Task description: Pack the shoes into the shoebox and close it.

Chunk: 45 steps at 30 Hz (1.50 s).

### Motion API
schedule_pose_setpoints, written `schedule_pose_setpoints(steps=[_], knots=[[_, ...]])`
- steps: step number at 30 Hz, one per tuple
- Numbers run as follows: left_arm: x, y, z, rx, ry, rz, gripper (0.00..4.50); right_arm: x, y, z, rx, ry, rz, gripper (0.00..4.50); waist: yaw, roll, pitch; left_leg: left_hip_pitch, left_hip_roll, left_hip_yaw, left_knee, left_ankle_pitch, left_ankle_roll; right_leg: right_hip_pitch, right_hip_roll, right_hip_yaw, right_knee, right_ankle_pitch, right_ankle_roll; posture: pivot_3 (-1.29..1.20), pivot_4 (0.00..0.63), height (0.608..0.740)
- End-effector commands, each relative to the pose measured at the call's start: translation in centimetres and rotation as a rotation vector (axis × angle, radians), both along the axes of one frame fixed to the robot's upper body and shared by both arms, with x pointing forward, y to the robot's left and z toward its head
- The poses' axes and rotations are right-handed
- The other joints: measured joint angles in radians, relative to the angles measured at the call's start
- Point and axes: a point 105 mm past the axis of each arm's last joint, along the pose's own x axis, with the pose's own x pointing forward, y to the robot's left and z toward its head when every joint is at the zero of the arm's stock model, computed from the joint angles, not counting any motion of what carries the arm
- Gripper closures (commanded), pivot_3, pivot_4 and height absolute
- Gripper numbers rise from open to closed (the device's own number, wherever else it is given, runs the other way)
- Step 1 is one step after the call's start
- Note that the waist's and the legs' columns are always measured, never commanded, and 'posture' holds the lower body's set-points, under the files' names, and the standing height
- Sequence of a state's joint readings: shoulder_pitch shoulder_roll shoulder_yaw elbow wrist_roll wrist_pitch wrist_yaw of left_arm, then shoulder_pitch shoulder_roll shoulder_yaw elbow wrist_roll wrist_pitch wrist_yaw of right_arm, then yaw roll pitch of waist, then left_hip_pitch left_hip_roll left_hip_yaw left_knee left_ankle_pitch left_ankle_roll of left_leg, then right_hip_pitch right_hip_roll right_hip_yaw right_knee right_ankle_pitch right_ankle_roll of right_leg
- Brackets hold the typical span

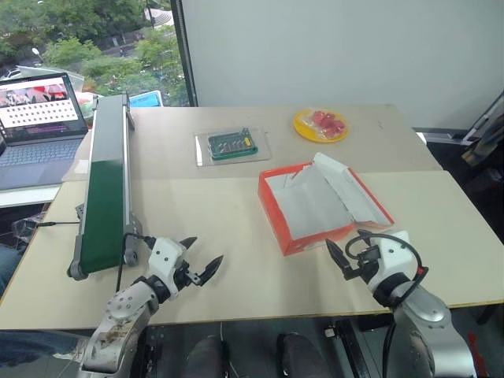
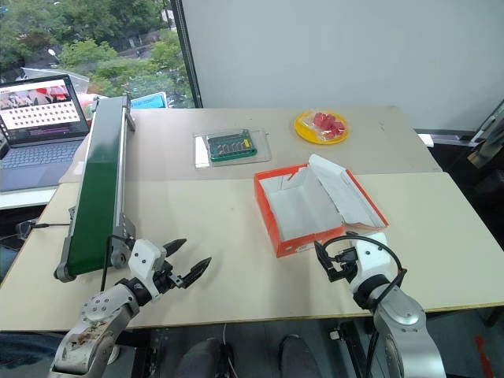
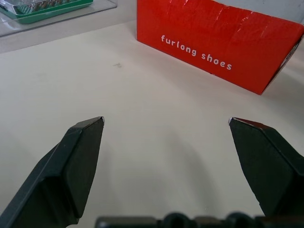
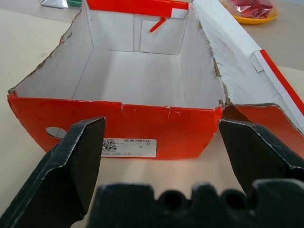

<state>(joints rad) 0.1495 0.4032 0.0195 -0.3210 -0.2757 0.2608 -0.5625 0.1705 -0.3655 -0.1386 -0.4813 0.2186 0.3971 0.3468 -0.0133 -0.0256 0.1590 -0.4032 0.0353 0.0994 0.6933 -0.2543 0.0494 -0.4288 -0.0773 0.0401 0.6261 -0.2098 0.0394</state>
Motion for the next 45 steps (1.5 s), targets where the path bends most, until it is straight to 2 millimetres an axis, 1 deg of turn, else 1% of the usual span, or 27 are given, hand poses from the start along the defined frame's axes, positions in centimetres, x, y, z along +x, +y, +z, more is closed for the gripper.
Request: schedule_pose_setpoints(steps=[1,2,3,4,6,7,8,10,12,14,15,16,18,19,20,22,24,25,28,31,35,38,41,45], knots=[[0.6,0.3,1.1,0.002,-0.042,-0.014,0.00,0.4,0.0,1.4,-0.011,-0.066,0.000,0.02,0.000,0.000,0.000,0.000,0.000,0.000,0.000,0.000,0.000,0.000,0.000,0.000,0.000,0.000,0.000,0.00,0.150,0.740],[1.1,1.0,1.4,-0.007,-0.045,0.004,0.00,0.6,0.0,1.8,-0.014,-0.080,-0.001,0.02,0.000,0.000,0.000,0.000,0.000,0.000,0.000,0.000,0.000,0.000,0.000,0.000,0.000,0.000,0.000,0.00,0.150,0.740],[2.2,2.4,2.5,-0.017,-0.080,0.048,0.00,1.2,-0.2,3.0,-0.010,-0.122,-0.017,0.02,0.000,0.000,0.000,0.000,0.000,0.000,0.000,0.000,0.000,0.000,0.000,0.000,0.000,0.000,0.000,0.00,0.150,0.740],[2.9,3.3,3.3,-0.026,-0.108,0.079,0.00,1.6,-0.3,3.9,-0.006,-0.152,-0.029,0.02,0.000,0.000,0.000,0.000,0.000,0.000,0.000,0.000,0.000,0.000,0.000,0.000,0.000,0.000,0.000,0.00,0.150,0.740],[5.1,5.8,7.1,-0.034,-0.268,0.212,0.00,2.8,-1.2,7.1,0.014,-0.258,-0.089,0.02,-0.002,-0.001,0.000,0.000,0.000,0.000,0.001,0.000,0.000,0.000,0.001,0.000,0.001,0.000,0.000,0.00,0.150,0.740],[5.7,6.4,8.7,-0.024,-0.340,0.252,0.00,3.3,-1.8,8.4,0.039,-0.304,-0.133,0.02,-0.002,-0.001,0.001,0.000,0.000,0.000,0.001,0.000,0.000,0.000,0.001,-0.001,0.001,0.001,-0.001,0.00,0.150,0.740],[5.9,6.6,10.3,-0.014,-0.409,0.262,0.00,3.6,-2.3,9.5,0.040,-0.340,-0.162,0.02,-0.002,-0.001,0.001,0.000,-0.001,-0.001,0.001,0.000,0.000,0.000,0.001,-0.001,0.001,0.001,0.000,0.00,0.150,0.740],[6.2,6.0,12.8,-0.024,-0.490,0.247,0.00,4.1,-2.8,11.7,0.038,-0.413,-0.200,0.02,0.000,-0.001,0.000,-0.001,-0.002,-0.002,0.001,0.000,0.000,0.000,0.001,-0.001,0.000,0.001,0.000,0.00,0.150,0.740],[6.4,5.4,14.3,-0.046,-0.534,0.232,0.00,4.5,-2.8,12.9,0.038,-0.449,-0.207,0.02,0.002,-0.001,0.000,-0.001,-0.002,-0.002,0.000,-0.001,-0.001,0.000,0.000,-0.001,0.000,0.001,0.001,0.00,0.150,0.740],[6.7,4.7,16.9,-0.060,-0.602,0.220,0.00,5.2,-1.8,14.7,0.019,-0.495,-0.159,0.02,0.003,-0.001,0.000,-0.003,-0.002,-0.002,0.000,-0.003,-0.001,0.000,0.000,-0.002,-0.001,0.000,0.003,0.00,0.150,0.740],[7.0,4.6,18.0,-0.056,-0.622,0.238,0.00,5.8,-0.7,15.5,-0.001,-0.512,-0.105,0.02,0.002,-0.001,0.000,-0.005,-0.002,-0.002,0.000,-0.003,-0.001,-0.001,0.000,-0.003,-0.001,0.000,0.003,0.00,0.150,0.740],[7.3,4.7,18.7,-0.053,-0.630,0.255,0.00,6.1,0.0,16.1,-0.015,-0.521,-0.069,0.02,0.001,-0.002,0.001,-0.007,-0.002,-0.002,0.001,-0.003,-0.001,-0.003,0.000,-0.002,0.000,0.001,0.003,0.00,0.150,0.740],[7.8,5.2,19.0,-0.047,-0.607,0.310,0.00,7.0,1.9,16.3,0.000,-0.495,0.025,0.02,-0.002,-0.002,0.000,-0.010,-0.003,-0.002,0.002,-0.002,-0.001,-0.006,0.000,-0.002,-0.001,0.002,0.004,0.00,0.150,0.740],[8.0,5.8,19.1,-0.054,-0.582,0.357,0.00,7.4,3.4,16.2,0.011,-0.469,0.108,0.02,-0.005,-0.002,0.000,-0.009,-0.003,-0.002,0.002,-0.002,-0.001,-0.005,0.000,-0.001,-0.001,0.002,0.004,0.00,0.150,0.740],[8.2,6.3,19.1,-0.059,-0.565,0.391,0.00,7.6,4.4,16.1,0.017,-0.451,0.166,0.02,-0.009,-0.002,0.000,-0.006,-0.003,-0.002,0.001,-0.002,-0.001,-0.004,0.001,-0.001,-0.001,0.002,0.004,0.00,0.150,0.740],[8.4,7.2,18.5,-0.054,-0.485,0.456,0.00,8.1,6.1,15.5,0.041,-0.395,0.275,0.02,-0.010,-0.002,0.001,-0.002,-0.002,-0.002,0.000,-0.002,-0.001,-0.001,0.001,-0.001,-0.001,0.002,0.003,0.00,0.150,0.740],[8.4,8.0,17.7,-0.037,-0.408,0.511,0.00,8.6,7.1,15.1,0.056,-0.365,0.338,0.02,-0.010,-0.002,0.001,-0.003,-0.001,-0.002,0.000,-0.002,-0.001,-0.001,0.002,-0.002,-0.001,0.001,0.003,0.00,0.150,0.740],[8.2,8.8,17.3,-0.036,-0.368,0.552,0.00,8.9,7.6,14.7,0.069,-0.339,0.378,0.02,-0.009,-0.002,0.001,-0.003,-0.001,-0.002,0.000,-0.002,-0.001,-0.001,0.002,-0.002,-0.001,0.001,0.003,0.00,0.150,0.740],[7.5,10.3,17.1,-0.058,-0.306,0.644,0.00,9.4,8.9,14.1,0.108,-0.285,0.470,0.02,-0.009,-0.003,0.001,-0.003,-0.001,-0.002,0.000,-0.002,-0.001,-0.001,0.001,-0.002,-0.001,0.002,0.003,0.00,0.150,0.740],[6.7,10.0,17.2,-0.056,-0.296,0.651,0.00,9.7,10.7,13.6,0.134,-0.243,0.567,0.02,-0.007,-0.003,0.001,-0.004,-0.001,-0.003,0.000,-0.002,-0.001,-0.001,0.001,-0.003,0.000,0.002,0.003,0.00,0.150,0.740],[5.9,9.7,16.6,-0.042,-0.265,0.666,0.00,10.0,12.1,13.2,0.144,-0.211,0.626,0.02,0.000,-0.003,0.001,-0.004,-0.001,-0.003,0.000,-0.002,-0.002,-0.001,0.000,-0.003,0.000,0.002,0.003,0.00,0.150,0.740],[5.7,10.2,16.3,-0.042,-0.242,0.688,0.00,9.6,13.3,13.0,0.173,-0.193,0.681,0.02,0.000,-0.003,0.001,-0.004,-0.001,-0.003,0.000,-0.002,-0.002,-0.001,0.000,-0.004,0.000,0.002,0.003,0.00,0.150,0.740],[5.7,11.2,16.0,-0.057,-0.223,0.719,0.00,9.2,14.1,12.7,0.192,-0.175,0.712,0.02,-0.002,-0.003,0.001,-0.004,-0.001,-0.003,0.000,-0.002,-0.003,-0.002,0.000,-0.004,0.000,0.002,0.002,0.00,0.150,0.740],[5.7,13.1,14.6,-0.074,-0.179,0.771,0.00,9.5,13.6,12.0,0.169,-0.150,0.693,0.02,-0.002,-0.003,0.001,-0.004,-0.001,-0.003,-0.001,-0.002,-0.003,-0.002,0.000,-0.004,0.000,0.002,0.002,0.00,0.150,0.740]])
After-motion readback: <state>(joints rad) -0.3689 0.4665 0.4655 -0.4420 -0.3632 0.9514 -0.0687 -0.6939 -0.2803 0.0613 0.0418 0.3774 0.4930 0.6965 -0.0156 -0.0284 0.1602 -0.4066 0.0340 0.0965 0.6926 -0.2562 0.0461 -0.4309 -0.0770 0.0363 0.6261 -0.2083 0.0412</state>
